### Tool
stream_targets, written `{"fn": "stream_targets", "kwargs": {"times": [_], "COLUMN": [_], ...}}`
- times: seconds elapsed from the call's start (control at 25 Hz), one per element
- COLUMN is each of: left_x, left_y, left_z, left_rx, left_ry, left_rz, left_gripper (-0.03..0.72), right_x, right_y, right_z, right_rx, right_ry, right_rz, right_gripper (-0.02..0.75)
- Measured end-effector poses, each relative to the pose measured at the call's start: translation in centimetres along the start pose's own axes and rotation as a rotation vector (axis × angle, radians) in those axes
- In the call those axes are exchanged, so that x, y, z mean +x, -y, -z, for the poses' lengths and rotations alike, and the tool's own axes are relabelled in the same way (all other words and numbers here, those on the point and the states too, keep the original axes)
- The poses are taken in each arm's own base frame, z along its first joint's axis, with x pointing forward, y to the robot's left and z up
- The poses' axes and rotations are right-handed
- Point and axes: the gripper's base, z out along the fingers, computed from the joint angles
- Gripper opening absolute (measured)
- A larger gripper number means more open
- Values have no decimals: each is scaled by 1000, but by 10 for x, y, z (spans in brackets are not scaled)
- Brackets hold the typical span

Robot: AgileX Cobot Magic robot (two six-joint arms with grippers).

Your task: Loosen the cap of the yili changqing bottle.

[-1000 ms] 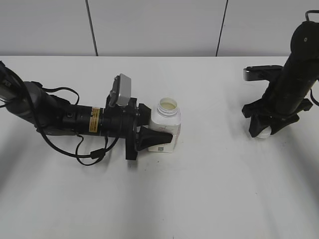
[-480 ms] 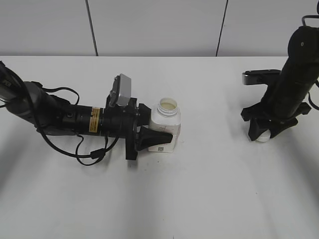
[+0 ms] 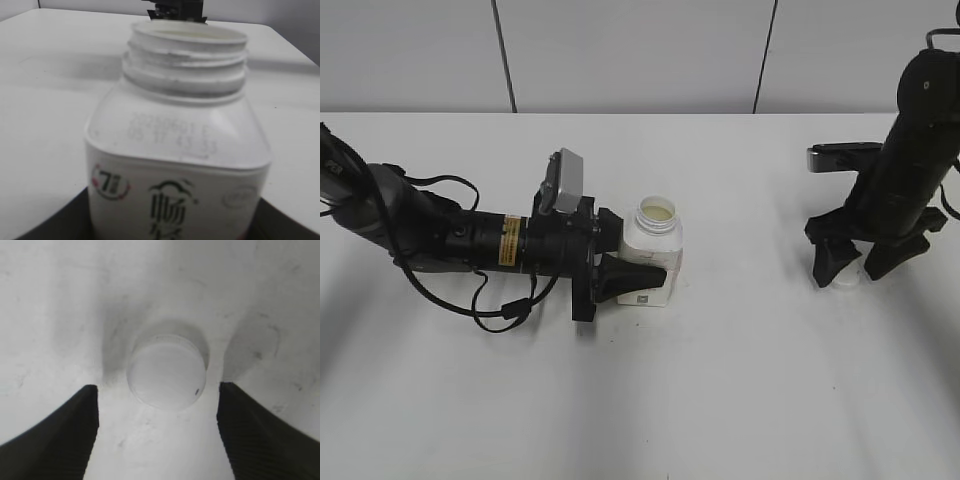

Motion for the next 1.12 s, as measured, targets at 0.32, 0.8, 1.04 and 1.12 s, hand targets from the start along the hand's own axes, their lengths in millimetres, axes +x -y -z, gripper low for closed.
{"fn": "stream_targets", "kwargs": {"times": [0.32, 0.8, 1.04, 1.12], "left_x": [-1, -3, -2, -2], "left_y": [-2, -5, -3, -3], "left_z": [0, 0, 0, 0], "left_rx": [-22, -49, -35, -34], "left_ry": [12, 37, 28, 28], "left_rz": [10, 48, 48, 48], "left_gripper": [430, 584, 587, 587], "right_x": [-23, -35, -37, -38], "right_y": [-4, -7, -9, -9], "right_z": [35, 58, 66, 69], "right_rx": [-18, -36, -45, -45], "right_ry": [15, 31, 18, 20], "right_rz": [18, 26, 28, 31], "right_gripper": [583, 585, 585, 585]}}
